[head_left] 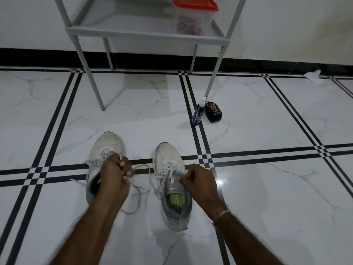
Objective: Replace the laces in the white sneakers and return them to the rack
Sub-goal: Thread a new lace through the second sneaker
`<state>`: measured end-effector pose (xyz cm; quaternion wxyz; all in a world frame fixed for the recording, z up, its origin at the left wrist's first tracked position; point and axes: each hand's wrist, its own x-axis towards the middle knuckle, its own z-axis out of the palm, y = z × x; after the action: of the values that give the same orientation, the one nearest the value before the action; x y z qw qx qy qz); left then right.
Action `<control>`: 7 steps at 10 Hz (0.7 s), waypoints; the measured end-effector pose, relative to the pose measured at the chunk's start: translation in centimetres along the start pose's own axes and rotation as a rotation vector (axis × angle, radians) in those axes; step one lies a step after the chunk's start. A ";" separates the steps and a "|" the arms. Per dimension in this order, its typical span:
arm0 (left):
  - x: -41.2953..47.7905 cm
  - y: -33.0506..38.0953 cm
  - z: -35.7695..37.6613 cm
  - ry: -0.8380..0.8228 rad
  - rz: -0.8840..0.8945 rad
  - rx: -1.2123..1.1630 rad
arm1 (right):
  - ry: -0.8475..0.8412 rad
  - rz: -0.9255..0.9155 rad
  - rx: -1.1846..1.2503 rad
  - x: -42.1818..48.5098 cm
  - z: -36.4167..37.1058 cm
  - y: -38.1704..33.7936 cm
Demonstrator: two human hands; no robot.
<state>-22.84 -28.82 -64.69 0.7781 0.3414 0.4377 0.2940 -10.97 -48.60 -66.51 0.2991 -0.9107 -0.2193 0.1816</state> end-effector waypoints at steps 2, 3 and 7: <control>-1.4 -3.9 -1.0 -0.317 0.216 1.027 | 0.001 0.000 -0.009 -0.3 -0.1 -0.3; -1.6 -4.0 -0.8 -0.131 -0.184 0.161 | 0.035 -0.032 -0.003 -0.4 0.3 -0.4; -2.4 -7.3 -1.6 -0.214 0.091 0.930 | 0.023 -0.040 -0.175 -0.5 0.1 -1.1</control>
<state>-24.13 -34.51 -69.87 0.5701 0.7004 0.4247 0.0640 -11.74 -47.99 -65.78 0.2245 -0.9308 -0.2489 0.1455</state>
